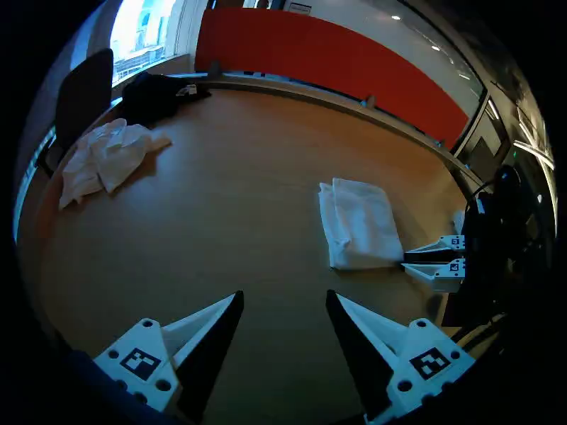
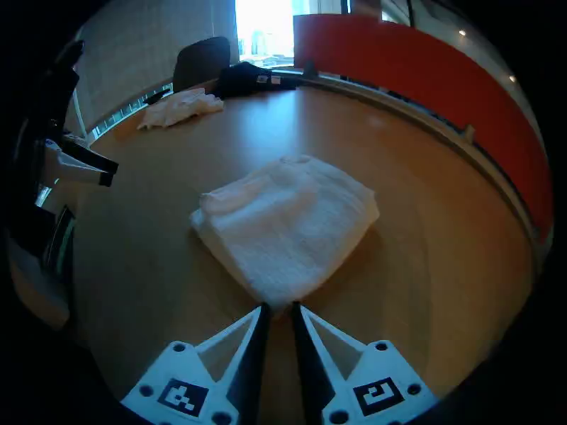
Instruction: Fold towel
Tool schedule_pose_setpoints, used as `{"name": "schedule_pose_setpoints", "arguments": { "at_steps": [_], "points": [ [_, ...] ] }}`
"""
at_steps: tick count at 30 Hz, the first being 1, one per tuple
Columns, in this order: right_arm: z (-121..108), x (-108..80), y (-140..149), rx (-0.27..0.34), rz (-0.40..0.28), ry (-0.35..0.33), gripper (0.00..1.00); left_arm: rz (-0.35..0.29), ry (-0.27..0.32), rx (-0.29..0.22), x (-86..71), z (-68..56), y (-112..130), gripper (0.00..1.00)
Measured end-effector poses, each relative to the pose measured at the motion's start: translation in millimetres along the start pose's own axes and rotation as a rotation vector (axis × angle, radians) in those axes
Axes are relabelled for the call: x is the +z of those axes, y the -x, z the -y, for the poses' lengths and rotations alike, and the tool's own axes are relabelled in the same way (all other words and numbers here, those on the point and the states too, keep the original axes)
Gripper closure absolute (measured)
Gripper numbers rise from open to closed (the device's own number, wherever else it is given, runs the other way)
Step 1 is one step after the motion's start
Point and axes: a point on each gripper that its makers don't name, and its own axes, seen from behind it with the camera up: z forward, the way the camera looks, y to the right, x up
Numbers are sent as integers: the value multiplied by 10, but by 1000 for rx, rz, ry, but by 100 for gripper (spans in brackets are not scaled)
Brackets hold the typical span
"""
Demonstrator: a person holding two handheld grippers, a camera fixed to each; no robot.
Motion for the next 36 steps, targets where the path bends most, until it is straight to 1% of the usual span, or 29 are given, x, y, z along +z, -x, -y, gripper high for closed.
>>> {"name": "schedule_pose_setpoints", "arguments": {
  "at_steps": [4, 9, 15, 19, 24, 27, 32, 36],
  "points": [
    [-14, -8, 1, 2, -2, 5, 94, 0, -1, 2, -4, 5, -1, 14],
    [-37, -34, -33, 7, -10, 6, 95, 1, 0, 3, -9, 4, 4, 14],
    [-141, -177, -263, 0, -58, 30, 95, -5, 3, 10, -19, -1, -31, 14],
    [-233, -338, -541, -8, -113, 49, 95, -11, 4, 14, -27, -6, -67, 14],
    [-359, -600, -941, -16, -188, 71, 95, -21, 6, 19, -40, -27, -116, 15],
    [-414, -767, -1140, -20, -220, 79, 95, -27, 8, 24, -43, -44, -148, 14],
    [-518, -1043, -1395, -20, -267, 97, 95, -35, 14, 33, -50, -76, -197, 15],
    [-610, -1232, -1510, -18, -293, 116, 95, -41, 19, 40, -58, -102, -235, 14]
  ]
}}
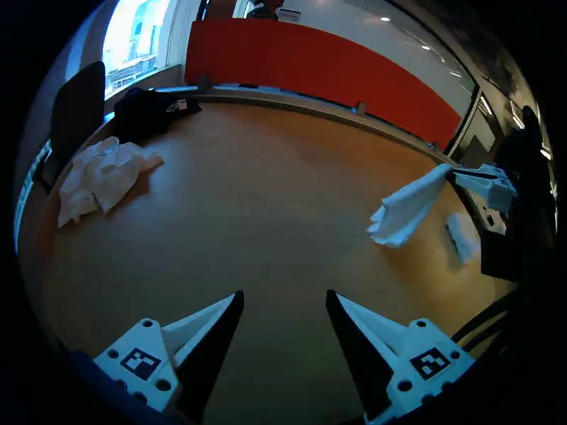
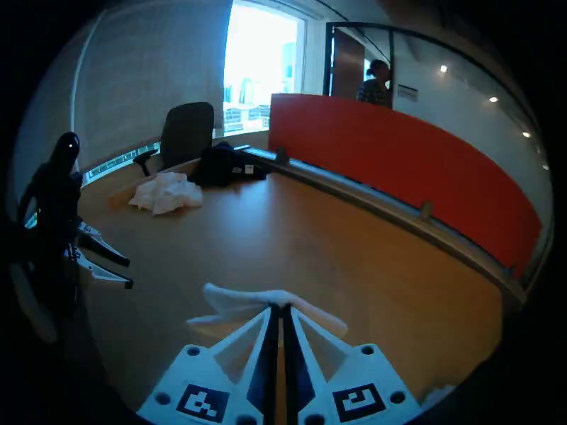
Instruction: Fold towel
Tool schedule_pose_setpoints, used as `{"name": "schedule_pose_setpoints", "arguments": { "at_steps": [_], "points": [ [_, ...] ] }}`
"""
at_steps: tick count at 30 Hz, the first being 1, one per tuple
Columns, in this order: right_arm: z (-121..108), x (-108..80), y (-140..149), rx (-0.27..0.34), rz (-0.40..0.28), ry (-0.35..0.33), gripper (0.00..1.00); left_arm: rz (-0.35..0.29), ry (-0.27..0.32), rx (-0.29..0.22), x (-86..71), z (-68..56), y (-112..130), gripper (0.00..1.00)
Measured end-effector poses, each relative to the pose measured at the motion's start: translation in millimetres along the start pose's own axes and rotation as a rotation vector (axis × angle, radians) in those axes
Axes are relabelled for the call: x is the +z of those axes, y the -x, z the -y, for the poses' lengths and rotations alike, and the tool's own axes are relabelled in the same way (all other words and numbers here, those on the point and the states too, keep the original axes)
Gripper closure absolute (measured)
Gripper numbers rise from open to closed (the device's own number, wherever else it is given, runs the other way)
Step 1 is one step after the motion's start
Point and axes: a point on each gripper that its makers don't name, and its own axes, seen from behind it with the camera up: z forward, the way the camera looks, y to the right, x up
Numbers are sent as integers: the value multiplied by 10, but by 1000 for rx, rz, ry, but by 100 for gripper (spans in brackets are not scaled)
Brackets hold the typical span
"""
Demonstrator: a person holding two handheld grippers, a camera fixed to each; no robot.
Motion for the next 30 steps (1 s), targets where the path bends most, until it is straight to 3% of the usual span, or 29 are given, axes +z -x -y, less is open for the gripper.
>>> {"name": "schedule_pose_setpoints", "arguments": {
  "at_steps": [15, 30],
  "points": [
    [-732, -471, -109, 43, -27, 117, 95, -5, 10, 20, 19, -73, -108, 15],
    [-1668, -976, 119, 82, 5, 235, 95, 2, 9, 45, 67, -145, -170, 14]
  ]
}}
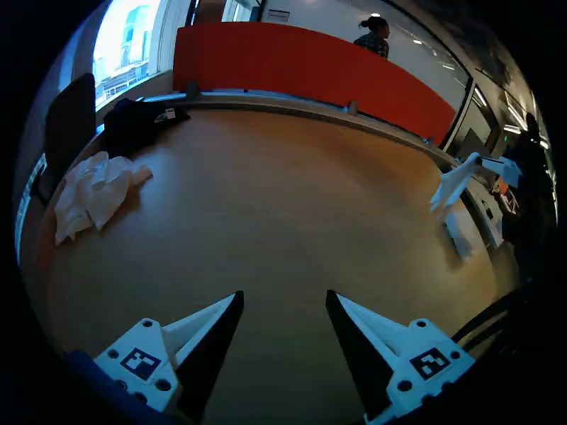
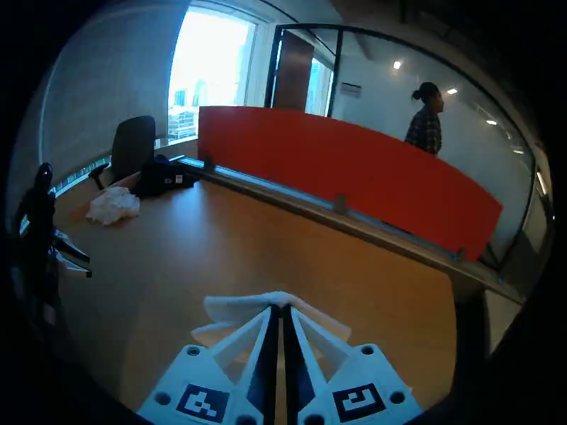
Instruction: Fold towel
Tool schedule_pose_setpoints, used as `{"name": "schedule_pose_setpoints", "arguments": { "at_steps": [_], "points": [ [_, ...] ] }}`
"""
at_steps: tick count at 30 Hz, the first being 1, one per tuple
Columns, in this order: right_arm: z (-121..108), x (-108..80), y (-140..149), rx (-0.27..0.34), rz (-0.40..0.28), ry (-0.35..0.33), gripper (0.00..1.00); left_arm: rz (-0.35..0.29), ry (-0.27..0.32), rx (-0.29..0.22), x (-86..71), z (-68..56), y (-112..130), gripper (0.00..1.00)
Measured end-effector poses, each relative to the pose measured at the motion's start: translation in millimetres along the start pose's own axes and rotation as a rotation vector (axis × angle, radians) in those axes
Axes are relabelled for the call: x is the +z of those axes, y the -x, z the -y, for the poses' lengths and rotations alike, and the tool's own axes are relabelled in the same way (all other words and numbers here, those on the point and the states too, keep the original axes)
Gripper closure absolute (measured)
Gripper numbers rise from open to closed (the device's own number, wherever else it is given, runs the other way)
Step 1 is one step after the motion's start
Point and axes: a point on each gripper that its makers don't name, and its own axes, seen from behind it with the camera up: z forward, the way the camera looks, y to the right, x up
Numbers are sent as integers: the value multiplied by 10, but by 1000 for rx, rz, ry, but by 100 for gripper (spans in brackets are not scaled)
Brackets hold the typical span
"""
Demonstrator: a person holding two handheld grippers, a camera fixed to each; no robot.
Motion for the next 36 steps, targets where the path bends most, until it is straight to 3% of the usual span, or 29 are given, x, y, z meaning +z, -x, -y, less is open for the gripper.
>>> {"name": "schedule_pose_setpoints", "arguments": {
  "at_steps": [21, 27, 36],
  "points": [
    [-1297, -257, 261, 4, 71, 143, 95, 22, -6, 24, 88, -120, -32, 15],
    [-1482, -304, 427, 11, 102, 165, 95, 26, -7, 31, 101, -153, -25, 15],
    [-1560, -409, 581, 37, 117, 180, 95, 29, -6, 39, 97, -193, -35, 14]
  ]
}}
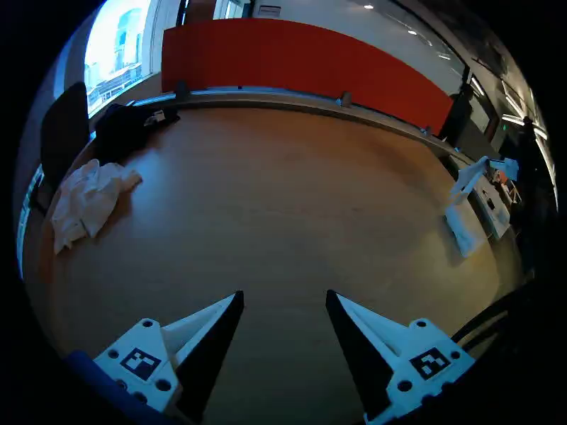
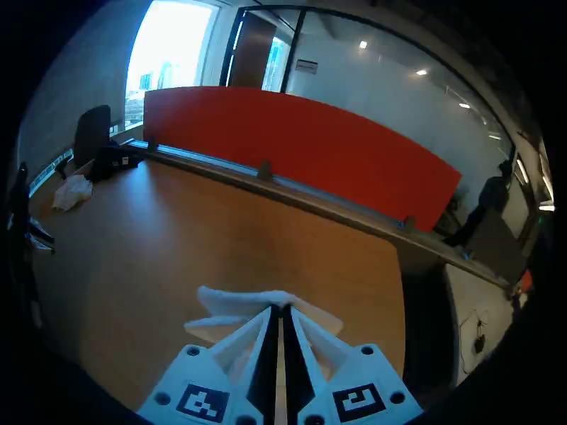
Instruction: Fold towel
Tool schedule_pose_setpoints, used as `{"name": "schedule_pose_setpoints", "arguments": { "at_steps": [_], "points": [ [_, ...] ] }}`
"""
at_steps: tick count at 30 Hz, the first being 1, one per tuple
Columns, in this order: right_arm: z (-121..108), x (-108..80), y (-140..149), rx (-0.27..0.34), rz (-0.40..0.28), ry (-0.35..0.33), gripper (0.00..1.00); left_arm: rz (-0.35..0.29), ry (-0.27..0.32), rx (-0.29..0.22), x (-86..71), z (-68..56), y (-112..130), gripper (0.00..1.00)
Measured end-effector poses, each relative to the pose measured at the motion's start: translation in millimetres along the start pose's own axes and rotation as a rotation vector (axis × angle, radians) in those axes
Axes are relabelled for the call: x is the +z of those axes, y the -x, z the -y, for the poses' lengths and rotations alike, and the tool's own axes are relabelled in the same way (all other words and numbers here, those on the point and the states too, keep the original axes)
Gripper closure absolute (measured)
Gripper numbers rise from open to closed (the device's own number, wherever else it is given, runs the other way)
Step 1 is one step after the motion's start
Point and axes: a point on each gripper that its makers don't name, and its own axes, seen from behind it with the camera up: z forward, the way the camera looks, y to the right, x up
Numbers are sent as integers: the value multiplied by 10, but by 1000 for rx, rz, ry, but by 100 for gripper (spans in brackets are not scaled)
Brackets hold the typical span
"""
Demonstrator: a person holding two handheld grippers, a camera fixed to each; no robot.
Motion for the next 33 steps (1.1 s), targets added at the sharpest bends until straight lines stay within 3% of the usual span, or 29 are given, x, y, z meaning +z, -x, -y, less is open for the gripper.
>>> {"name": "schedule_pose_setpoints", "arguments": {
  "at_steps": [8, 21, 33],
  "points": [
    [-102, -139, 262, 27, 33, 29, 95, -1, 2, 4, -14, -19, 0, 14],
    [-280, -416, 1051, 98, 135, 99, 95, 3, 2, 10, -20, -16, 26, 15],
    [-330, -485, 1702, 171, 232, 140, 95, 6, -1, 20, -22, -20, 49, 15]
  ]
}}
